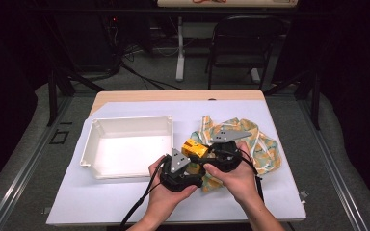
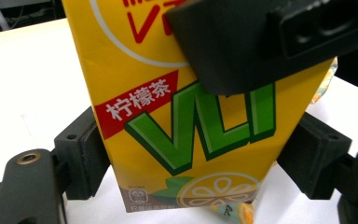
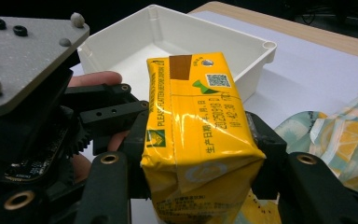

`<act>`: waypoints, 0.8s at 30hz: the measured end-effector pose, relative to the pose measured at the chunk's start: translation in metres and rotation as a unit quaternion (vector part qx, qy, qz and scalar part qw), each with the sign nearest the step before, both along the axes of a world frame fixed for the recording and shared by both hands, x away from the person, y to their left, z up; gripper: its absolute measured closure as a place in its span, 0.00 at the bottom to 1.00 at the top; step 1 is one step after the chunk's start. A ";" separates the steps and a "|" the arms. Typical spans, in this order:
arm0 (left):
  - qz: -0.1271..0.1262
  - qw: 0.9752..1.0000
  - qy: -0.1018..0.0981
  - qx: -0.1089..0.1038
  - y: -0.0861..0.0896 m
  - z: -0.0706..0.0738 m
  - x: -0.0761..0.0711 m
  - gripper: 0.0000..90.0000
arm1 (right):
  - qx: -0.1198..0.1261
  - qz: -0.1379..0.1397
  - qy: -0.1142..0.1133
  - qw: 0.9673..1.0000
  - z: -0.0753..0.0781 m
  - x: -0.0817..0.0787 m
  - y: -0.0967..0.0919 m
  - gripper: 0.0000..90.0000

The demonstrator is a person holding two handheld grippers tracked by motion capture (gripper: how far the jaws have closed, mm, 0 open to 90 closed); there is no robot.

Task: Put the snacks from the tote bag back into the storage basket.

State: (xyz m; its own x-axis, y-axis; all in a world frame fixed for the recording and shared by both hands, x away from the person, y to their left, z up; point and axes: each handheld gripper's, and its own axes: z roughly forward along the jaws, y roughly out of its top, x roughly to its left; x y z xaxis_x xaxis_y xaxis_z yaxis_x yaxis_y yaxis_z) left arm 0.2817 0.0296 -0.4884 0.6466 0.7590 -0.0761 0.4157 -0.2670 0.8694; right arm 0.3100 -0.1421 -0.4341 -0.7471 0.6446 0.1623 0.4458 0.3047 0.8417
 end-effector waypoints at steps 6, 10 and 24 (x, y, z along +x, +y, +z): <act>0.008 1.000 -0.002 -0.001 -0.001 -0.001 -0.001 0.26 | -0.001 0.000 0.000 1.000 -0.001 -0.001 0.002 0.58; 0.006 1.000 -0.004 -0.002 0.001 -0.001 -0.001 0.27 | 0.001 0.000 0.001 1.000 -0.001 0.000 0.002 0.58; 0.009 1.000 -0.006 -0.008 0.004 -0.001 -0.004 0.34 | 0.004 0.011 -0.007 1.000 0.000 0.001 0.002 0.52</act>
